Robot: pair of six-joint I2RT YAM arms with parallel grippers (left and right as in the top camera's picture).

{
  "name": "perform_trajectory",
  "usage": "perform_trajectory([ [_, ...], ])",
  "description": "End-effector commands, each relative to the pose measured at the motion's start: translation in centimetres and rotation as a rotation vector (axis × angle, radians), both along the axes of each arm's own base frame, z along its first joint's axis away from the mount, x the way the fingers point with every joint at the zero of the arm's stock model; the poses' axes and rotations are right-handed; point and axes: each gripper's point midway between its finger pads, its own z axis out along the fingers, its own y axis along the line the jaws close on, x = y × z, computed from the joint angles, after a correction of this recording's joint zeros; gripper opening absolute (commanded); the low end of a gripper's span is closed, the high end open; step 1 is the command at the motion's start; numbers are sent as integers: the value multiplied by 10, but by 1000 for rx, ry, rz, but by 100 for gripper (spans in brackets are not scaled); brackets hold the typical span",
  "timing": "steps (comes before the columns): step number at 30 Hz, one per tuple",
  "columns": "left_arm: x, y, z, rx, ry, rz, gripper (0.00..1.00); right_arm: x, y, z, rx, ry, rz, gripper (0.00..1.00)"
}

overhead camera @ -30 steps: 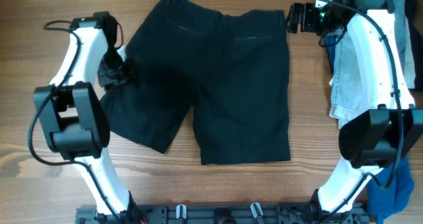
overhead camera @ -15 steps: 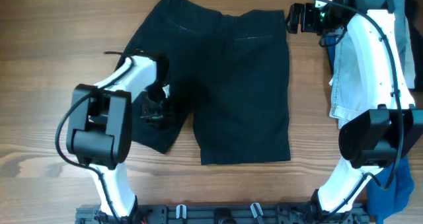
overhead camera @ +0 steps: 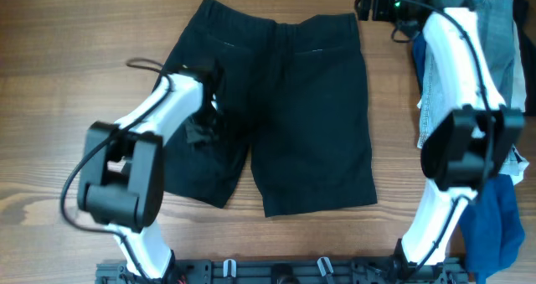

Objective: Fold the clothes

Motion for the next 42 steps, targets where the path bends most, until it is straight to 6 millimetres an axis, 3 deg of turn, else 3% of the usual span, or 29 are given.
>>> perform_trajectory([
  [1, 47, 18, 64, 71, -273, 3, 60, 15, 10, -66, 64, 69, 6, 99],
  [3, 61, 26, 79, 92, -358, 22, 63, 22, 14, -96, 85, 84, 14, 95],
  [6, 69, 41, 81, 154, -390, 44, 64, 25, 16, -132, 95, 115, 19, 85],
  [8, 73, 41, 82, 155, -406, 46, 66, 24, 25, -151, 123, 133, 43, 78],
  [11, 79, 43, 83, 160, -431, 52, 66, 24, 41, -161, 134, 136, 72, 28],
  [13, 81, 43, 84, 161, -441, 55, 66, 22, 39, -164, 130, 154, 42, 12],
  [14, 82, 43, 84, 161, -444, 55, 66, 21, 29, -163, 115, 172, -27, 4],
  [16, 82, 43, 84, 161, -444, 55, 66, 18, -1, -149, 62, 187, -146, 4],
  [17, 83, 43, 84, 160, -447, 55, 66, 14, -32, -126, 14, 180, -255, 5],
  [20, 87, 42, 85, 156, -464, 58, 66, 1, -87, -74, -44, 145, -426, 4],
  [22, 88, 42, 85, 155, -468, 58, 66, -14, -120, -44, -55, 132, -516, 4],
  [24, 88, 43, 82, 158, -460, 58, 66, -29, -142, -41, -28, 169, -580, 7],
  [25, 88, 45, 80, 162, -455, 51, 66, -31, -143, -42, -16, 180, -571, 36],
  [26, 88, 49, 76, 166, -446, 54, 67, -32, -139, -43, -10, 190, -509, 81],
  [27, 88, 59, 69, 175, -427, 61, 68, -33, -136, -39, -13, 186, -487, 96],
  [32, 103, 84, 37, 133, -391, -5, 68, -33, -113, -16, 0, 152, -360, 99],
  [35, 97, 80, 17, 66, -333, -90, 66, -32, -97, -10, 24, 138, -263, 99],
  [42, 76, 65, -30, -37, -197, -261, 68, -33, -96, -11, 27, 144, -253, 98],
])
